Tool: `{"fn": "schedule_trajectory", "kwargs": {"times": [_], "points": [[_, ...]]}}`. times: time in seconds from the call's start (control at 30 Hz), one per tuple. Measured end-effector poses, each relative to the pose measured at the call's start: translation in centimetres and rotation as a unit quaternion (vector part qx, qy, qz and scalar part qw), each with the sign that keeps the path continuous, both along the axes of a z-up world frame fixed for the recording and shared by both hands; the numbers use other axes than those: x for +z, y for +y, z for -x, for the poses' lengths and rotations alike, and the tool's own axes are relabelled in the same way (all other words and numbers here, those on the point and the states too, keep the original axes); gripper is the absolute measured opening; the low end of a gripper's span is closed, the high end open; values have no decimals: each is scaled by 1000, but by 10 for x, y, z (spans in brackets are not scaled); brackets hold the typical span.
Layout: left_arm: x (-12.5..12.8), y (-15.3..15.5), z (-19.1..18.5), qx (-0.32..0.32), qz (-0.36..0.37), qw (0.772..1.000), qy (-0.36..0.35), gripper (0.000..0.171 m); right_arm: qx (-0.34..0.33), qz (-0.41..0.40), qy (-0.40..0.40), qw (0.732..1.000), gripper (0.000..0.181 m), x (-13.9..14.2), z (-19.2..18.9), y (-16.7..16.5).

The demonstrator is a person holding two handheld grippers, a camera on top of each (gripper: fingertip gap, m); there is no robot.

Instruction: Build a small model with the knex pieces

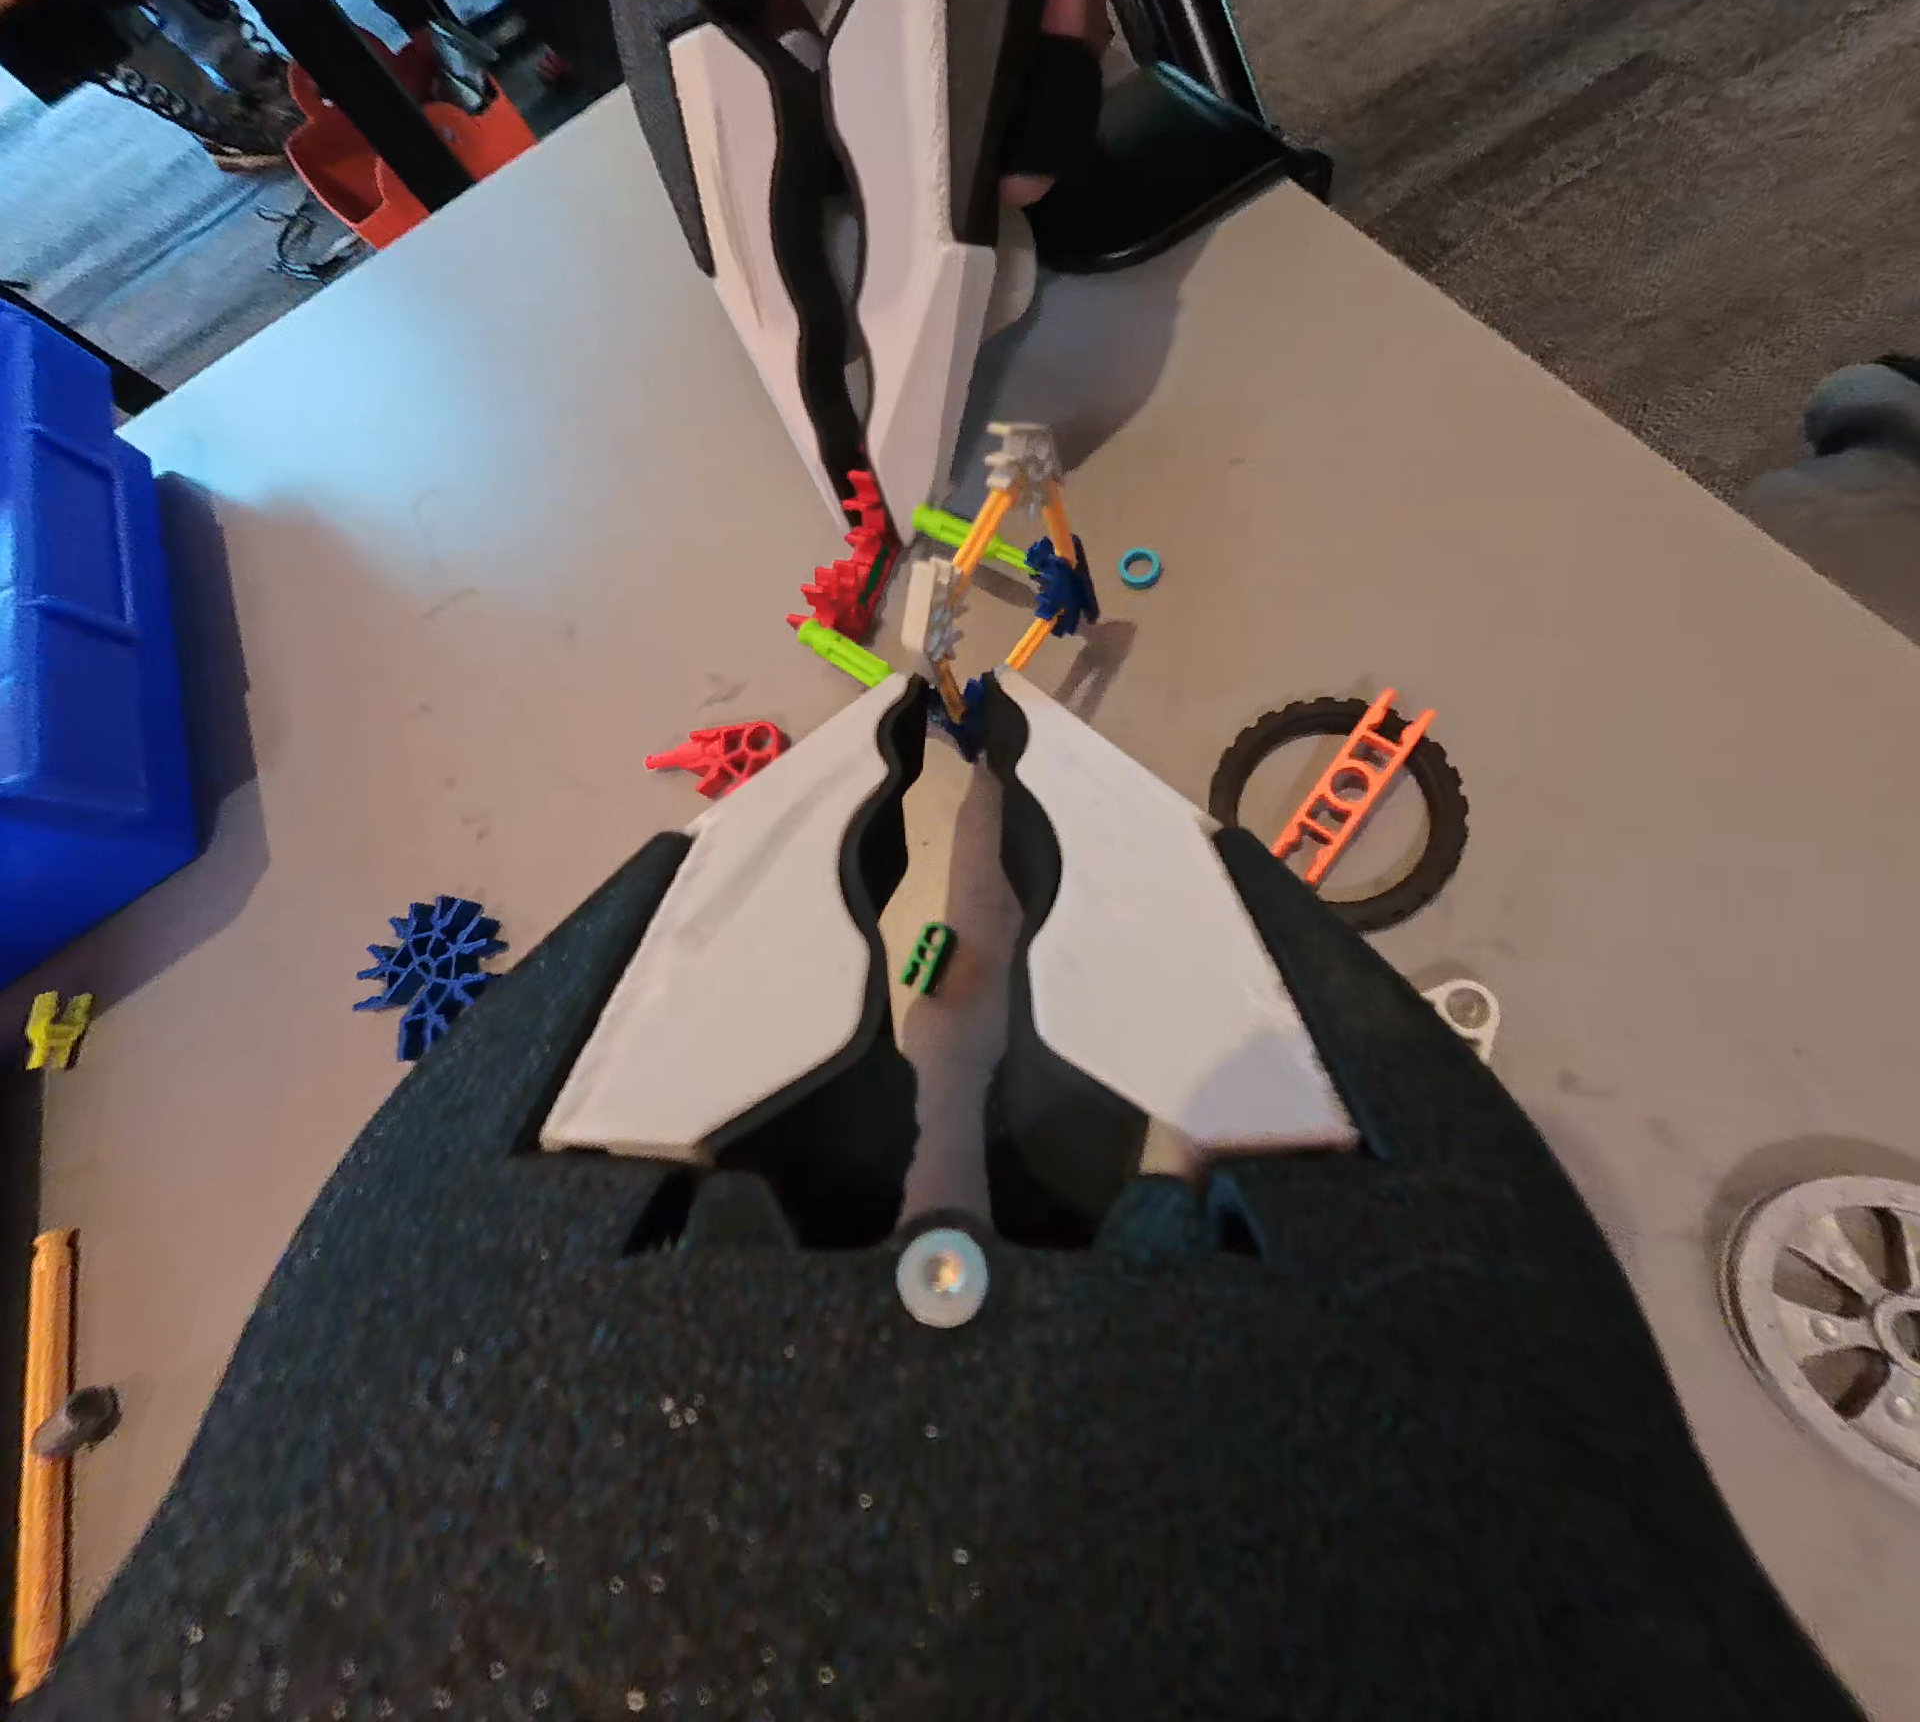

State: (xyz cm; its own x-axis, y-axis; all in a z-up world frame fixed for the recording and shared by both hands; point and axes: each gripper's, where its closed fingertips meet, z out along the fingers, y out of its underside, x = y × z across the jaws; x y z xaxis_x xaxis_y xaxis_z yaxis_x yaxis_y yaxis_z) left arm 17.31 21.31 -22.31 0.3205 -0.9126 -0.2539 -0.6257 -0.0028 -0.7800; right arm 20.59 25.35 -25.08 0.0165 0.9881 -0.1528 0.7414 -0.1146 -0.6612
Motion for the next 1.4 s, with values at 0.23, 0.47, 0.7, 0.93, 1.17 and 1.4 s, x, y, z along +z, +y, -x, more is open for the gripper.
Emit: {"fn": "schedule_trajectory", "kwargs": {"times": [0.23,0.47,0.7,0.93,1.17,1.4], "points": [[9,-2,-7,-7,-8,999,-31,7,2,8,19,1000,19,5,0,-1],[17,-2,-12,-20,-31,998,-50,7,7,32,50,998,19,16,-6,-3],[15,5,-12,-8,-37,998,-51,7,8,31,70,997,17,21,-11,1],[15,6,-12,-7,-44,998,-49,7,1,32,84,996,19,25,-12,5],[17,8,-10,0,-53,997,-48,6,-23,38,100,994,19,27,-16,10],[22,12,-12,10,-67,996,-55,6,-10,27,90,995,22,22,-15,6]]}}
